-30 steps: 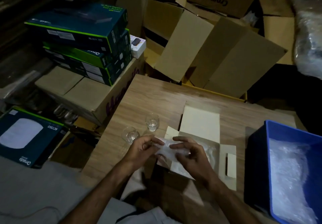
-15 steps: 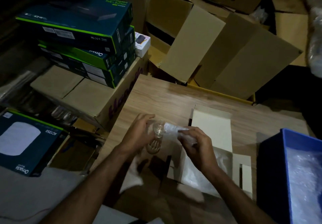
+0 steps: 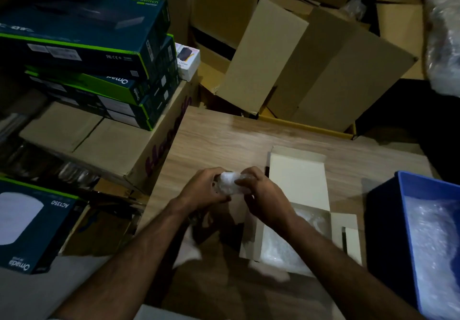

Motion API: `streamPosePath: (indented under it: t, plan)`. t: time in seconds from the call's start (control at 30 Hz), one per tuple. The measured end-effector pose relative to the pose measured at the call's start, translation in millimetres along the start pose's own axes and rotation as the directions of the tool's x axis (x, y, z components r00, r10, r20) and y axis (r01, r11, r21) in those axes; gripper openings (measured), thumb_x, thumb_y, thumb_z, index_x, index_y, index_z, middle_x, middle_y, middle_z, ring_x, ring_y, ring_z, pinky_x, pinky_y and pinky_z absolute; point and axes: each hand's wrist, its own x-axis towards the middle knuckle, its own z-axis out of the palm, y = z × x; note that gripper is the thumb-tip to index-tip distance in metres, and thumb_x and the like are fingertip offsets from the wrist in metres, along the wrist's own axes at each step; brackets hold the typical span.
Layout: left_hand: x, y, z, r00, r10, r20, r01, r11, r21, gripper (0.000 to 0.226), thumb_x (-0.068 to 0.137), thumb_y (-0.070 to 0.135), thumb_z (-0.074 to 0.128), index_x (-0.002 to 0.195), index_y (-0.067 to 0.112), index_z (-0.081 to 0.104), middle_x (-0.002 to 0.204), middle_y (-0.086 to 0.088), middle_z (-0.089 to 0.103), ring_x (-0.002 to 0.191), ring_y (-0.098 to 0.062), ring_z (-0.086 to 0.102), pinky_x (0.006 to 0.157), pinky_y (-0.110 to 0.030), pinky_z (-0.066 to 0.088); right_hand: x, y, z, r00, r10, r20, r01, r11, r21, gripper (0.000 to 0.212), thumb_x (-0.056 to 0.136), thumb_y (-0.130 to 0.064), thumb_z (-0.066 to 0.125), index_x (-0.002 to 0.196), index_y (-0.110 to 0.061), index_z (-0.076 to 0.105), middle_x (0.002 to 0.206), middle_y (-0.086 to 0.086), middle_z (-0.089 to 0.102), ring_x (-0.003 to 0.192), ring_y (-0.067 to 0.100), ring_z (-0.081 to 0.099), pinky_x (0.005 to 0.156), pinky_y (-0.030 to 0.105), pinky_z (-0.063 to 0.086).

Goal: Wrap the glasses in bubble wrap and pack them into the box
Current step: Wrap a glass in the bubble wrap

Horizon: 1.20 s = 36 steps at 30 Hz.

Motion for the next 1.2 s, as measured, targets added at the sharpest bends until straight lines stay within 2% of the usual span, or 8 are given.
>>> streamPosePath:
  t: [0.1,0.3,0.53,0.7,0.83,0.93,1.1,1.2]
  plan:
    - [0,11,-4,0.996,0.075,-0.039,-0.073,0.996,0.043,0.056,0.066,0.032,0.086,0.119,0.026,0.069,0.106,0.011,0.070,0.098,-0.007,0.066,0.081,-0.037,0.058,2,-6,-18,0.996,-0.087,-0.009,0.086,0.991,-0.098,0.035,0.082,0.004,0.066,0.113,-0.010,0.067,0.115,0.012,0.059,0.085,0.032,0.065,0.064,0.043,0.058]
    - [-11,44,-13,0.978,0.193,-0.082,-0.183,0.976,0.115,0.071,0.068,0.037,0.086,0.134,0.042,0.058,0.101,0.018,0.050,0.092,0.001,0.055,0.072,-0.026,0.055,-8,-19,-60,0.996,-0.059,0.063,0.065,0.992,-0.106,0.038,0.083,-0.001,0.067,0.116,-0.018,0.074,0.129,0.004,0.060,0.116,0.021,0.057,0.097,0.023,0.047]
    - [-32,84,-1,0.951,0.285,-0.121,-0.280,0.958,0.055,0.071,0.070,0.041,0.085,0.136,0.038,0.059,0.099,0.010,0.053,0.091,-0.007,0.056,0.073,-0.040,0.056,-42,-31,-91,0.988,-0.077,0.134,0.067,0.994,0.082,0.041,0.093,-0.004,0.050,0.124,-0.025,0.066,0.121,-0.006,0.043,0.101,0.003,0.049,0.085,0.004,0.036]
    - [-41,110,12,0.941,0.319,-0.109,-0.319,0.947,0.017,0.071,0.067,0.043,0.087,0.134,0.040,0.062,0.094,0.008,0.055,0.089,-0.009,0.058,0.075,-0.042,0.056,-69,-23,-104,0.998,-0.006,-0.055,0.007,1.000,0.014,0.027,0.093,-0.009,0.060,0.116,-0.024,0.062,0.115,-0.002,0.046,0.081,0.016,0.061,0.068,0.031,0.056]
    - [-54,136,32,0.935,0.323,-0.144,-0.337,0.938,-0.079,0.062,0.066,0.039,0.091,0.123,0.040,0.068,0.094,0.006,0.057,0.090,-0.010,0.060,0.078,-0.037,0.057,-88,-15,-121,0.985,0.006,-0.170,-0.013,0.999,-0.041,0.015,0.087,-0.018,0.071,0.100,-0.027,0.069,0.095,-0.011,0.069,0.082,0.006,0.065,0.071,0.034,0.057]
    - [-63,148,48,0.937,0.310,-0.163,-0.334,0.931,-0.148,0.065,0.065,0.032,0.094,0.123,0.041,0.067,0.098,0.006,0.058,0.094,-0.010,0.063,0.083,-0.031,0.059,-103,-8,-133,0.990,-0.070,-0.121,0.053,0.988,-0.142,0.015,0.091,-0.022,0.068,0.103,-0.026,0.076,0.103,-0.014,0.074,0.093,0.006,0.062,0.082,0.031,0.052]
    - [-72,157,75,0.972,0.161,-0.171,-0.210,0.922,-0.325,0.066,0.064,0.020,0.096,0.125,0.026,0.071,0.112,0.004,0.064,0.103,-0.011,0.066,0.084,-0.028,0.061,-137,17,-144,0.992,-0.113,0.058,0.123,0.965,-0.231,0.046,0.091,-0.021,0.052,0.134,-0.032,0.063,0.138,-0.018,0.061,0.107,0.011,0.048,0.087,0.032,0.030]
    - [-73,161,93,0.988,0.102,-0.112,-0.137,0.918,-0.373,0.064,0.061,0.022,0.098,0.120,0.028,0.073,0.113,0.006,0.067,0.104,-0.014,0.068,0.082,-0.033,0.062,-152,34,-143,0.991,-0.120,0.064,0.131,0.966,-0.224,0.038,0.100,-0.032,0.052,0.137,-0.037,0.059,0.139,-0.023,0.059,0.113,0.009,0.044,0.087,0.031,0.024]
